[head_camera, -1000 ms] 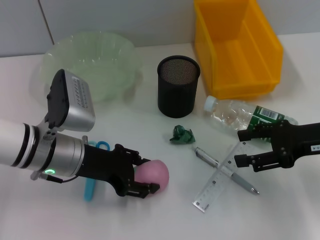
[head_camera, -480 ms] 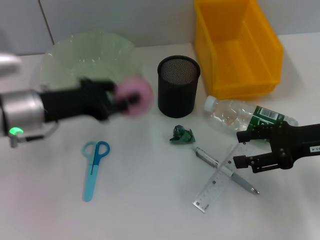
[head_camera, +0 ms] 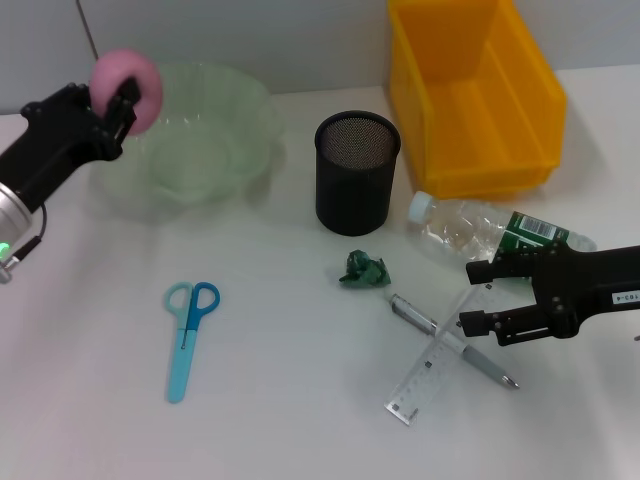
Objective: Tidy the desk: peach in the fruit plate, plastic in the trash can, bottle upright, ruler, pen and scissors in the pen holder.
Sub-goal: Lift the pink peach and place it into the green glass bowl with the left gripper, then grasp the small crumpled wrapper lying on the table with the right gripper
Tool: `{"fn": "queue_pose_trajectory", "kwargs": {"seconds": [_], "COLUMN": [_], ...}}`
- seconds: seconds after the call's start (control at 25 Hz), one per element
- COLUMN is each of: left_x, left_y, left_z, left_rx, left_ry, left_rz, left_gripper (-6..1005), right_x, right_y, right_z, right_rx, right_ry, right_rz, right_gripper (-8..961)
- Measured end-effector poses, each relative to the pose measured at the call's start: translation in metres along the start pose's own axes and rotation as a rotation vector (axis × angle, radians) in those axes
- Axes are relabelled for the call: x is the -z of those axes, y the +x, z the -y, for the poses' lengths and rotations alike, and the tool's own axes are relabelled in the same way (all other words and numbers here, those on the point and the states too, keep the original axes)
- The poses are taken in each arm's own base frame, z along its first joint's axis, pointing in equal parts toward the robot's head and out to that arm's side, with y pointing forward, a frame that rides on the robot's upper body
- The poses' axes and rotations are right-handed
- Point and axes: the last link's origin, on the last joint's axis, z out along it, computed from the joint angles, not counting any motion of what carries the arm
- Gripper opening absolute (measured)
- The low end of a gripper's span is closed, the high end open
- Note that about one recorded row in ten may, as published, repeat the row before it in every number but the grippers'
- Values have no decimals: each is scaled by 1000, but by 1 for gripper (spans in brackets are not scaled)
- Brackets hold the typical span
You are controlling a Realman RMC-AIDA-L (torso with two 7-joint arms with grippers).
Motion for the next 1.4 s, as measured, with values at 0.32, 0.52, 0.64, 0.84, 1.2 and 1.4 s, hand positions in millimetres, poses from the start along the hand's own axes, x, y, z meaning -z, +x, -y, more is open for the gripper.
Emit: {"fn": "queue_pose_trajectory", "kwargs": {"seconds": [0.32,0.52,0.64,0.84,1.2,1.4], "left_x": [-20,-25,-25,-25,-26,-26], "left_y": [-17,-16,-15,-16,-16,-15], "left_z": [-16,-17,-16,-16,-17,-17], "left_rx": [-166,-168,-161,-158,-156,-156], "left_ry": [21,20,21,22,22,21], "left_rz": [65,70,71,73,73,70], "left_gripper": [279,243,223,396,706,718], "right_x": [-2,-4,-5,-6,-7,-7], "right_y": [1,3,4,5,5,5], "right_z": [-1,-2,-3,-3,-3,-4], "right_rx": [0,-2,-4,-4,-3,-3], "right_ry": [-7,-10,-12,-15,-16,-16], "right_rz": [2,0,-6,-13,-12,-12], "right_gripper": [818,818,818,818,819,819]}}
